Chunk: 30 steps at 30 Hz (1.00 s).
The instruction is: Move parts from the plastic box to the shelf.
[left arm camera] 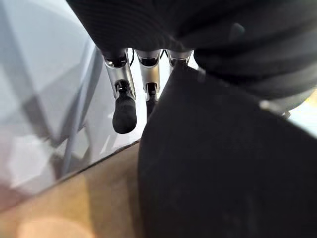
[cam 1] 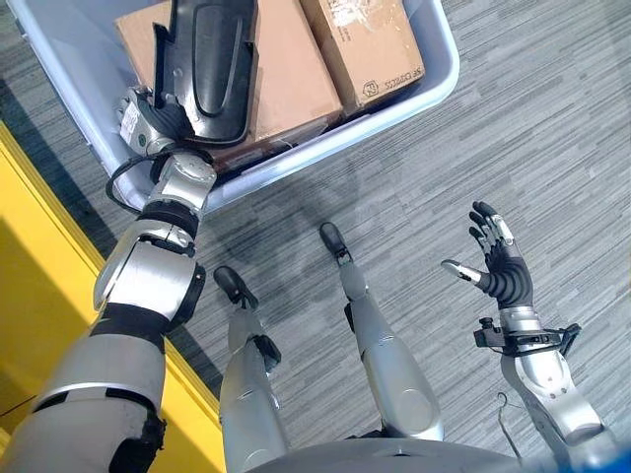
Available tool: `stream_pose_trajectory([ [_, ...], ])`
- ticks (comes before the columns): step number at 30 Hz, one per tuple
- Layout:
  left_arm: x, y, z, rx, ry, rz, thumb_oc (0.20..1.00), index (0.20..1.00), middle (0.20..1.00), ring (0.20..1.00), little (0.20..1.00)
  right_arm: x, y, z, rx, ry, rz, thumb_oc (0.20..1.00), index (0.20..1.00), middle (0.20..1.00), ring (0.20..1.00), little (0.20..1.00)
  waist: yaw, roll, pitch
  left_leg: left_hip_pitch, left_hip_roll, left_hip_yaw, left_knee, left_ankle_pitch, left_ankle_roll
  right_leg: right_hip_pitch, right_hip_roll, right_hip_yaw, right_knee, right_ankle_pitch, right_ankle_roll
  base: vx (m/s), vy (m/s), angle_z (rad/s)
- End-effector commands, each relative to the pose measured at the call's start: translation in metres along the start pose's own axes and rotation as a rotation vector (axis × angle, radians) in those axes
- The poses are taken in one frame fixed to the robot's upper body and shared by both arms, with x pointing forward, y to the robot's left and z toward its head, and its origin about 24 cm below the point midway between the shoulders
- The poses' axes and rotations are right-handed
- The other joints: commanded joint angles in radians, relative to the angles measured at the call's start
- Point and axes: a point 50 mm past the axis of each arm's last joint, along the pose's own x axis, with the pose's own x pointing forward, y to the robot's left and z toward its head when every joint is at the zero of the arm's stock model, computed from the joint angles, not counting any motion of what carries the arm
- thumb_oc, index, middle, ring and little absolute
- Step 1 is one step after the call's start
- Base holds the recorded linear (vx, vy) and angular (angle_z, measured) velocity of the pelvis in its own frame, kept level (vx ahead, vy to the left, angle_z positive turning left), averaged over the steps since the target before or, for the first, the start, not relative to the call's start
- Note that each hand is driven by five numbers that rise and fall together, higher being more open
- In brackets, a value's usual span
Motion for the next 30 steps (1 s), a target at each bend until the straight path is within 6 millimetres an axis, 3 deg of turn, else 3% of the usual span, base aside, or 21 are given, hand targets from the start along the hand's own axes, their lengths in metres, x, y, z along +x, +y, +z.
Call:
stream_pose_trajectory([
  [1,-0.001,-0.005,-0.004,0.018,0.016,-0.09,0.2,0.2,0.2,0.2,0.2,0.015,-0.021,0.024,-0.029,-0.134,-0.034,1.0,1.0,1.0,1.0,1.0,-0.028,0.012,0.075,0.027,0.01,-0.075,0.173,-0.169,-0.024,-0.02,0.001,-0.068,0.204,-0.139,0.02,0.0,0.0,0.0],
  [10,-0.012,-0.011,-0.027,-0.139,0.109,-0.086,0.2,0.2,0.2,0.2,0.2,0.015,-0.019,0.021,-0.03,-0.118,-0.03,1.0,1.0,1.0,1.0,1.0,0.007,0.035,0.058,0.07,-0.002,-0.097,0.166,-0.164,-0.024,0.049,-0.018,-0.091,0.202,-0.145,0.015,0.0,0.0,0.0],
  [13,-0.034,-0.027,-0.014,-0.249,0.028,-0.106,0.2,0.2,0.2,0.2,0.2,0.015,-0.019,0.02,-0.047,-0.105,-0.03,1.0,1.0,1.0,1.0,1.0,0.042,0.05,0.044,0.132,-0.02,-0.111,0.143,-0.153,-0.021,0.119,-0.037,-0.114,0.19,-0.147,0.016,0.0,0.017,0.08],
  [17,-0.044,-0.028,-0.008,-0.302,-0.034,-0.104,0.2,0.2,0.2,0.2,0.2,0.015,-0.02,0.021,-0.058,-0.106,-0.035,1.0,1.0,1.0,1.0,1.0,0.054,0.054,0.038,0.16,-0.023,-0.116,0.135,-0.152,-0.02,0.149,-0.044,-0.121,0.185,-0.149,0.015,-0.01,0.008,0.09],
  [18,-0.059,-0.025,0.004,-0.392,-0.132,-0.106,0.2,0.2,0.2,0.2,0.2,0.015,-0.022,0.02,-0.064,-0.102,-0.055,1.0,1.0,1.0,1.0,1.0,0.073,0.055,0.031,0.182,-0.027,-0.119,0.125,-0.123,-0.012,0.178,-0.052,-0.126,0.174,-0.128,0.012,-0.07,-0.007,0.1],
  [25,-0.075,0.004,0.011,-0.464,-0.308,-0.062,0.2,0.2,0.2,0.2,0.2,0.013,-0.027,0.017,-0.073,-0.074,-0.09,1.0,1.0,1.0,1.0,1.0,0.108,0.071,-0.005,0.265,-0.033,-0.129,0.094,-0.125,-0.008,0.258,-0.076,-0.144,0.149,-0.139,0.012,0.03,0.023,0.14],
  [27,-0.079,0.02,0.014,-0.482,-0.392,-0.051,0.2,0.2,0.2,0.2,0.2,0.011,-0.03,0.015,-0.071,-0.053,-0.094,1.0,1.0,1.0,1.0,1.0,0.125,0.084,-0.038,0.315,-0.037,-0.134,0.067,-0.122,-0.006,0.311,-0.092,-0.153,0.123,-0.143,0.014,0.07,0.031,0.1],
  [30,-0.082,0.026,0.014,-0.494,-0.418,-0.053,0.2,0.2,0.2,0.2,0.2,0.011,-0.03,0.014,-0.071,-0.044,-0.094,1.0,1.0,1.0,1.0,1.0,0.133,0.093,-0.056,0.341,-0.04,-0.14,0.056,-0.122,-0.004,0.337,-0.099,-0.158,0.113,-0.146,0.016,0.06,0.02,0.17],
])
